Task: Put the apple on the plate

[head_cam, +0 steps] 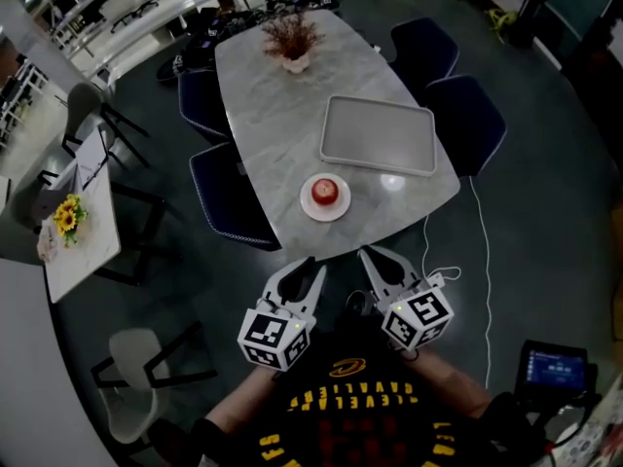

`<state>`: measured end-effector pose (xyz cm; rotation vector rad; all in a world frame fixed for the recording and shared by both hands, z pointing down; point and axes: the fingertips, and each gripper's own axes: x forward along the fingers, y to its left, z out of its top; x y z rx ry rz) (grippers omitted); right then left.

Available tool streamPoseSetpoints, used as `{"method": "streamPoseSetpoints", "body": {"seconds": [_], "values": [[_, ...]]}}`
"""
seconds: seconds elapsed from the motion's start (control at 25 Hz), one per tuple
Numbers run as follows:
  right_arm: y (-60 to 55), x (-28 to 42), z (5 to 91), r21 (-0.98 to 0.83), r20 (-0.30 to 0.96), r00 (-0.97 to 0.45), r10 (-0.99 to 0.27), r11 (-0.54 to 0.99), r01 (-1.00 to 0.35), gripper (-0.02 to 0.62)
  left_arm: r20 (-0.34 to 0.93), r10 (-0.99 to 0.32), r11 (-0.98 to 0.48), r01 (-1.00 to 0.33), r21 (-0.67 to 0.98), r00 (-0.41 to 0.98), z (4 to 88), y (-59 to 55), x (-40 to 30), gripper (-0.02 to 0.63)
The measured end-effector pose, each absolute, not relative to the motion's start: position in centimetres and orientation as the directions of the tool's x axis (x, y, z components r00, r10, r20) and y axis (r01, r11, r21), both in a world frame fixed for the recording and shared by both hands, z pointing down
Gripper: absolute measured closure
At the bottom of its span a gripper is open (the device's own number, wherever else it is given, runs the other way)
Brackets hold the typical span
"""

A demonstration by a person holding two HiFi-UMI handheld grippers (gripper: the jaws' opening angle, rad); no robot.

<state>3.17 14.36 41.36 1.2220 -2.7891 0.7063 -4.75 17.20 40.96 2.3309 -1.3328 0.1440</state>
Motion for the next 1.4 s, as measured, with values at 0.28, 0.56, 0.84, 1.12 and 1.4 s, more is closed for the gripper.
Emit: {"method": "streamPoseSetpoints", "body": {"seconds": [0.28, 0.56, 0.84, 1.12, 1.4], "values": [[12.3, 4.5, 43.0, -0.42, 0.234, -0.707, -0.668, 0.586, -0.693, 0.589, 0.319, -0.8, -0.399, -0.848, 0.349, 0.508, 42.1, 15.9, -3.6, 0.517], [8.6, 5.0, 45.6, -0.442, 0.295, -0.696, -0.654, 0.553, -0.707, 0.589, 0.362, -0.82, -0.325, -0.881, 0.344, 0.444, 44.0, 12.1, -5.9, 0.517], [5.2, 4.1, 48.5, -0.446, 0.368, -0.671, -0.644, 0.511, -0.735, 0.589, 0.401, -0.801, -0.309, -0.881, 0.358, 0.445, 47.3, 7.7, -8.7, 0.517], [1.5, 3.9, 52.2, -0.394, 0.447, -0.599, -0.664, 0.455, -0.799, 0.588, 0.494, -0.734, -0.351, -0.883, 0.311, 0.466, 51.3, 4.2, -10.5, 0.515], [-0.5, 3.1, 56.3, -0.418, 0.499, -0.582, -0.642, 0.41, -0.811, 0.586, 0.614, -0.648, -0.309, -0.892, 0.328, 0.451, 57.2, 1.4, -12.6, 0.515]]}}
